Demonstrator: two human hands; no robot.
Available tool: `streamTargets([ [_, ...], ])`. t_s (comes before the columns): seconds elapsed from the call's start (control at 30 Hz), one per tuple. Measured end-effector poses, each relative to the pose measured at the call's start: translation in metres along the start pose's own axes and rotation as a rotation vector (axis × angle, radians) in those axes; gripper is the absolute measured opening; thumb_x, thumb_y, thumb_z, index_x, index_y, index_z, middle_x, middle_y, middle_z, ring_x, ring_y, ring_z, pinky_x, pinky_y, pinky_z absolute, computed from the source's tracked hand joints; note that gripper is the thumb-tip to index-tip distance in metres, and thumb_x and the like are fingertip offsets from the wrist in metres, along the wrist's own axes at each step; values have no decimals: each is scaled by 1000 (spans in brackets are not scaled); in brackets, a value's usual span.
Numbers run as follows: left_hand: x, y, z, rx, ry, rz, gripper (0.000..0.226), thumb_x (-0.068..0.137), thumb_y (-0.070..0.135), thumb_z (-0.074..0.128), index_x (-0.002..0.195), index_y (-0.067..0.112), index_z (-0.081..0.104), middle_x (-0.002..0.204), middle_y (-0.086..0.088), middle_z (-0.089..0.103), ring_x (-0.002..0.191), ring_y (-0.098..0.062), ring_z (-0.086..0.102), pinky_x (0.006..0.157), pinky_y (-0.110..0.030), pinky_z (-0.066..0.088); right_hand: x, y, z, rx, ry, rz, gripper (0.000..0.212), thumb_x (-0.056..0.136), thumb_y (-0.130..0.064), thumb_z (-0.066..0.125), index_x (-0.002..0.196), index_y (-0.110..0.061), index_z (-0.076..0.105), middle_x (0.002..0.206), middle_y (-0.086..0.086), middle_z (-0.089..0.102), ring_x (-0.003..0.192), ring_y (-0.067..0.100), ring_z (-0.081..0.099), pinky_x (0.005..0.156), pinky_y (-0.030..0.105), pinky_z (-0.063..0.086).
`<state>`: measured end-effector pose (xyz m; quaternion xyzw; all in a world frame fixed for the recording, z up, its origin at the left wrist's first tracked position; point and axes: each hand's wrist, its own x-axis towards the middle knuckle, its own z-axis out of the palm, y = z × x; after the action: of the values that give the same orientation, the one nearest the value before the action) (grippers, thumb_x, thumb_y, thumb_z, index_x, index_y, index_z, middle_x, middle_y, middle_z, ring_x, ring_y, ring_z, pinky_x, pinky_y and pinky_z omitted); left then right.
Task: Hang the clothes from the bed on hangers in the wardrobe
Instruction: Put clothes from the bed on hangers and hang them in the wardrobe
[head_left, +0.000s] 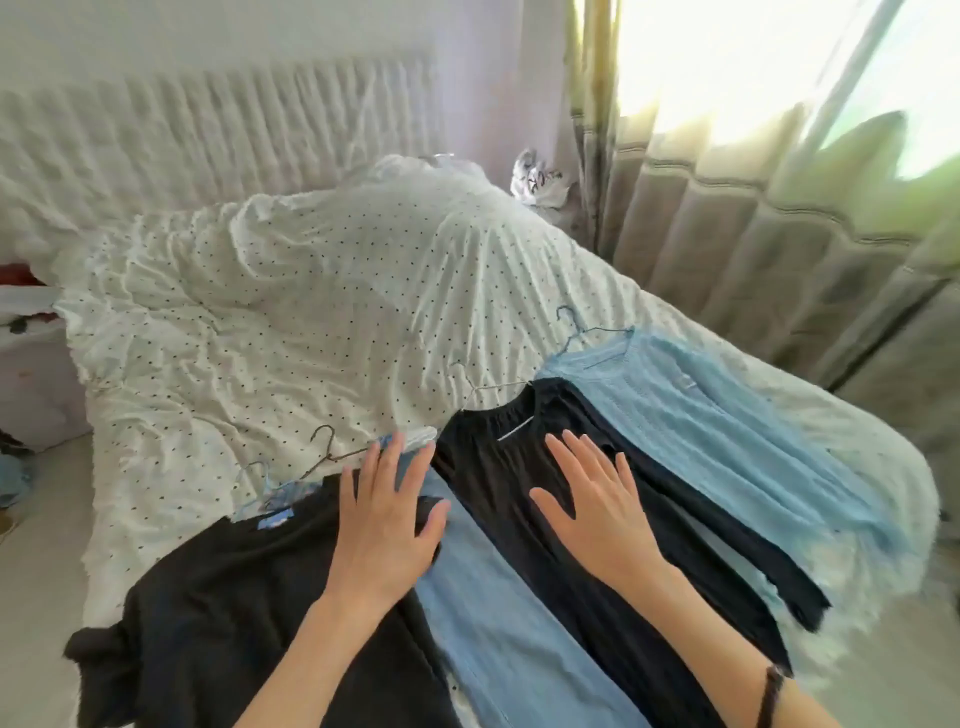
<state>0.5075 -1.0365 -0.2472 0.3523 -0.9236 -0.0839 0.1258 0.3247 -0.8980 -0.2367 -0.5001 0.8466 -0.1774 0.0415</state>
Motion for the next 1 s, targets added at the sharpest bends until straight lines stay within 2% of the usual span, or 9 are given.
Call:
streamTargets([
  [0.2, 44, 169, -7, -31, 33, 346, 56, 87, 49, 32, 137, 22, 35, 140, -17, 44, 128, -38, 41, 99, -57, 33, -82, 120, -110, -17, 176, 261, 68, 88, -62, 22, 148, -29, 15, 156, -3, 12, 145, 16, 5, 116, 41, -1],
  [0.27, 53, 234, -2, -53, 54, 449, 56, 89, 52, 29, 136, 21, 36, 140, -17, 43, 130, -38, 38, 99, -58, 34, -116, 164, -146, -43, 252, 352, 69, 87, -61, 25, 145, -24, 27, 153, 3, 25, 142, 23, 19, 114, 48, 10],
  [0.33, 55, 304, 7, -95, 72, 553, 58, 93, 56, 20, 135, 21, 38, 141, -16, 41, 132, -36, 32, 100, -58, 33, -153, 210, -178, -78, 319, 423, 68, 84, -57, 29, 138, -17, 44, 142, 11, 43, 133, 32, 38, 106, 57, 24],
  [0.4, 53, 377, 17, -160, 70, 646, 57, 93, 55, 21, 135, 21, 38, 141, -15, 40, 133, -33, 26, 101, -60, 32, -189, 255, -210, -108, 333, 511, 67, 85, -56, 32, 134, -14, 48, 138, 15, 48, 129, 36, 43, 102, 60, 27],
  [0.5, 39, 485, 35, -225, 70, 788, 54, 87, 48, 34, 135, 22, 38, 140, -15, 42, 131, -34, 28, 99, -61, 33, -246, 315, -251, -158, 380, 611, 70, 84, -58, 29, 138, -15, 43, 141, 14, 44, 133, 33, 37, 106, 57, 22],
  [0.63, 16, 612, 49, -283, 55, 959, 55, 84, 46, 38, 134, 23, 38, 137, -16, 45, 129, -32, 29, 97, -59, 35, -318, 377, -291, -214, 476, 772, 82, 77, -67, 11, 147, -26, 21, 155, 4, 19, 144, 20, 10, 114, 45, -1],
  [0.7, 1, 668, 55, -304, 37, 1044, 55, 83, 46, 38, 133, 23, 39, 136, -16, 46, 128, -32, 30, 95, -60, 37, -356, 402, -309, -194, 542, 872, 73, 84, -65, 20, 148, -29, 16, 156, 0, 13, 145, 16, 3, 114, 43, -4],
  [0.8, -27, 744, 68, -339, 3, 1180, 55, 84, 47, 37, 133, 22, 41, 137, -15, 46, 129, -31, 28, 97, -59, 36, -416, 432, -333, -143, 629, 1029, 63, 94, -51, 37, 148, -31, 10, 157, -4, 6, 144, 11, -2, 114, 41, -7],
  [1.0, -92, 883, 92, -402, -74, 1436, 55, 87, 47, 33, 135, 23, 39, 140, -14, 43, 133, -30, 25, 101, -54, 25, -522, 488, -377, -191, 769, 1316, 65, 94, -51, 37, 148, -30, 8, 157, -3, 4, 144, 12, -4, 115, 44, -6],
])
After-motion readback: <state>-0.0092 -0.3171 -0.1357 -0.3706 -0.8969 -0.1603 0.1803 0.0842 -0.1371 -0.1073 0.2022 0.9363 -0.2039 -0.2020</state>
